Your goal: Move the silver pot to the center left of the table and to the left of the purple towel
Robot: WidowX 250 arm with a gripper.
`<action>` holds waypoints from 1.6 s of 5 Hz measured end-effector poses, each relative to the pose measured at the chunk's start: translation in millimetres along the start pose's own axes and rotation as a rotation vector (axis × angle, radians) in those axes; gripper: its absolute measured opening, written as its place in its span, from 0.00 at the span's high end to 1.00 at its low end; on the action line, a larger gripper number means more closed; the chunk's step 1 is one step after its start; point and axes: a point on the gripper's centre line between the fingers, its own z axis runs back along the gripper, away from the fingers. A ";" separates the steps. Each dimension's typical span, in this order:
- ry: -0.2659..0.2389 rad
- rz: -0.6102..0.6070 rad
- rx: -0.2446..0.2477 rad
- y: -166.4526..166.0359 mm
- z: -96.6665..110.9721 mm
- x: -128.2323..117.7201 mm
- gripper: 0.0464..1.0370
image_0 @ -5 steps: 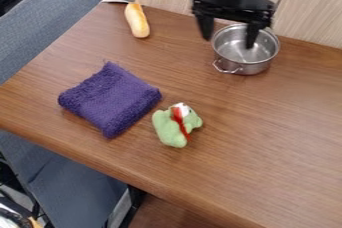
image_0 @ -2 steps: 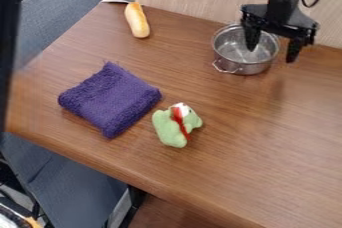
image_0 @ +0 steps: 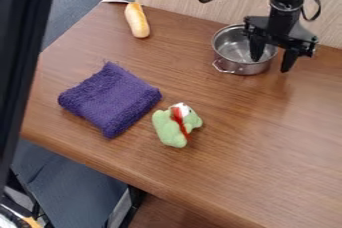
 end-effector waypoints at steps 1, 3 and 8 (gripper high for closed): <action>0.003 -0.002 -0.001 -1.7 -5.4 -4.9 0.67; -0.019 -0.040 0.012 -1.6 7.8 -5.2 0.96; -0.139 0.332 0.209 174.6 89.8 -60.0 0.97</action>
